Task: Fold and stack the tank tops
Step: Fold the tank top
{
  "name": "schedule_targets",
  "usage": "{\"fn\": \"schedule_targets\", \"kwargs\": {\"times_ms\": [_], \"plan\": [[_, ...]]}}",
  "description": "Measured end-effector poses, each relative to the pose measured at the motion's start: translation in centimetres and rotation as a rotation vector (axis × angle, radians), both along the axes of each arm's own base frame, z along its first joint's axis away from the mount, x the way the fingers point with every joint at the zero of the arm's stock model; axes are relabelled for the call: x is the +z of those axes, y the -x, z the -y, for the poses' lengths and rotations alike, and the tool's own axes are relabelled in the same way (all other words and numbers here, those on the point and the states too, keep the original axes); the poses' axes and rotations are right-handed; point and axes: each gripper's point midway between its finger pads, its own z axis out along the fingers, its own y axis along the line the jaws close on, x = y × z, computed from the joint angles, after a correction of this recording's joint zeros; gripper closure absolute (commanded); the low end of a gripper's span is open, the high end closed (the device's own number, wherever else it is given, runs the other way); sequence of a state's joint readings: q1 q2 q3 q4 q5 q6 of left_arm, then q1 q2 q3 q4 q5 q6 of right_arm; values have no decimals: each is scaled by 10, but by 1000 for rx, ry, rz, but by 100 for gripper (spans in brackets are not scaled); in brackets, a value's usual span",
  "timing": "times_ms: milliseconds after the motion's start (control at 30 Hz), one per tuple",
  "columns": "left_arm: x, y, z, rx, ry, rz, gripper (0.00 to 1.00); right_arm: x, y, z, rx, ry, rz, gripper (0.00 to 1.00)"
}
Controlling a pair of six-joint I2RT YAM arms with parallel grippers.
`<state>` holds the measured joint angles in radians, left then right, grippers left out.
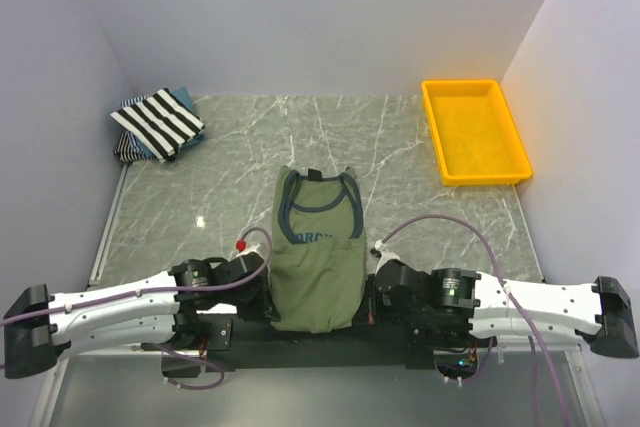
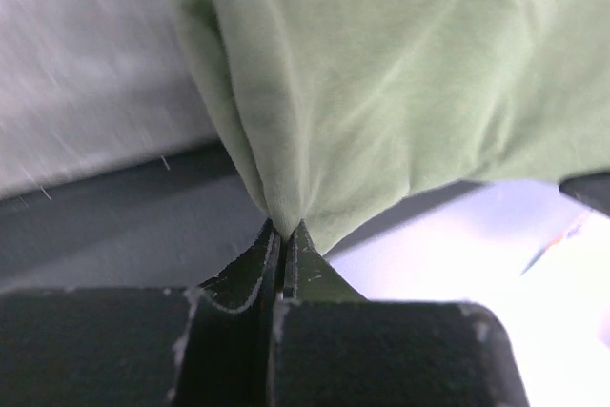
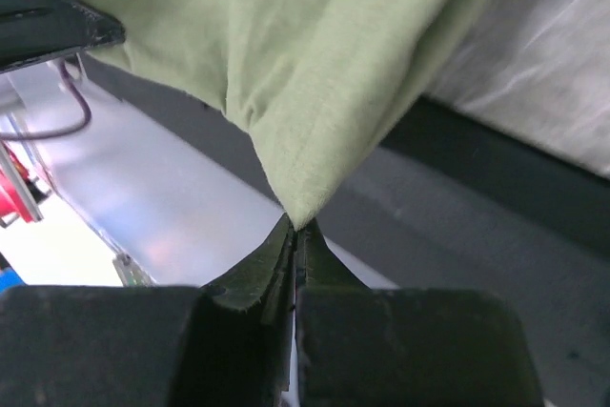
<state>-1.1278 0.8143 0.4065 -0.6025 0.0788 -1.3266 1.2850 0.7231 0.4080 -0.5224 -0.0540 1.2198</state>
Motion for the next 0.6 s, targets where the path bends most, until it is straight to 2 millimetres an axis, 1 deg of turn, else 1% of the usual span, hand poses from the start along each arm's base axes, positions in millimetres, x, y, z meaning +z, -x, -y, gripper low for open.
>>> {"fn": "schedule_targets", "kwargs": {"times_ms": [100,167,233,300,367,433,533,600], "plan": [[9,13,2,-38,3,-3,99,2,10,-1,24,19,-8,100],[18,15,2,-41,0,3,100,5,9,0,13,36,-3,100],[33,8,4,-21,4,39,100,12,3,0,-8,49,21,100],[51,-5,9,1,17,86,100,25,-10,-3,-35,48,51,100],[69,-26,13,43,28,135,100,39,-27,-7,-72,37,88,100],[83,-54,13,101,27,185,100,50,-49,-8,-114,31,128,100],[97,-102,2,200,16,265,100,59,-85,-1,-185,51,187,100],[104,-128,-8,244,-1,305,100,64,-108,4,-222,71,222,100]]}}
